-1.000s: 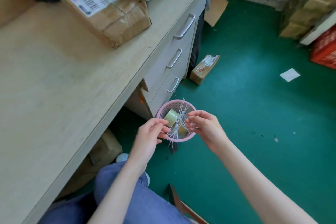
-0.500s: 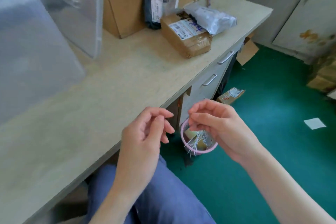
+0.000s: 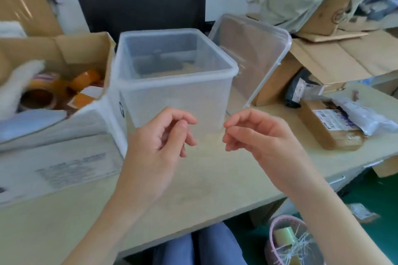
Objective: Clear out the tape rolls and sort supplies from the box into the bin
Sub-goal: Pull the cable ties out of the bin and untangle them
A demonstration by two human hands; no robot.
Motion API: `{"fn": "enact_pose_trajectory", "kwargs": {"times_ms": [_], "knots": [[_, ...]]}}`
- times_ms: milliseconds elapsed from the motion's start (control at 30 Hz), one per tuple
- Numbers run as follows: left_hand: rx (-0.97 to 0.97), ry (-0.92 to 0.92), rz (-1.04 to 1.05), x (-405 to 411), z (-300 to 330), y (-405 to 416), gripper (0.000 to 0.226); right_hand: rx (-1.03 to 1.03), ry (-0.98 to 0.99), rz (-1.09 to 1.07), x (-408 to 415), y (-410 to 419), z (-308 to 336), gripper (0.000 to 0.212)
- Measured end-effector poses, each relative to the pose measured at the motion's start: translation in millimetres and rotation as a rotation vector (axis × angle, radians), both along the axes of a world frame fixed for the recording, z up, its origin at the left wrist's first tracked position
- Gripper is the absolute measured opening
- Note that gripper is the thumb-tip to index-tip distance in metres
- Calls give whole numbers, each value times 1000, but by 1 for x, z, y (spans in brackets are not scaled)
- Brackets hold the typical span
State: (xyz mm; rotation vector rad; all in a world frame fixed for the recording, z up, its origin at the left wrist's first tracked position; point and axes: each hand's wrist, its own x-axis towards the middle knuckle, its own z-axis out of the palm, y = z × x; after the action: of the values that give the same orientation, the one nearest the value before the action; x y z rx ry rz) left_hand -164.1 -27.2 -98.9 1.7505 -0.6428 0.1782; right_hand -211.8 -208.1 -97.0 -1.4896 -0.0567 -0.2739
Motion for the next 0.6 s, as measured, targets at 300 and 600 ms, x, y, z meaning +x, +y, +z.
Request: {"fn": "enact_pose_trajectory", "kwargs": {"times_ms": [300,600], "knots": [[88,-161,288,49,51,89,24,-130,-177,230,83,65,57,10],[363,-231,474,117,104,130,19,-394,-245,312,158,104,107,15]]}}
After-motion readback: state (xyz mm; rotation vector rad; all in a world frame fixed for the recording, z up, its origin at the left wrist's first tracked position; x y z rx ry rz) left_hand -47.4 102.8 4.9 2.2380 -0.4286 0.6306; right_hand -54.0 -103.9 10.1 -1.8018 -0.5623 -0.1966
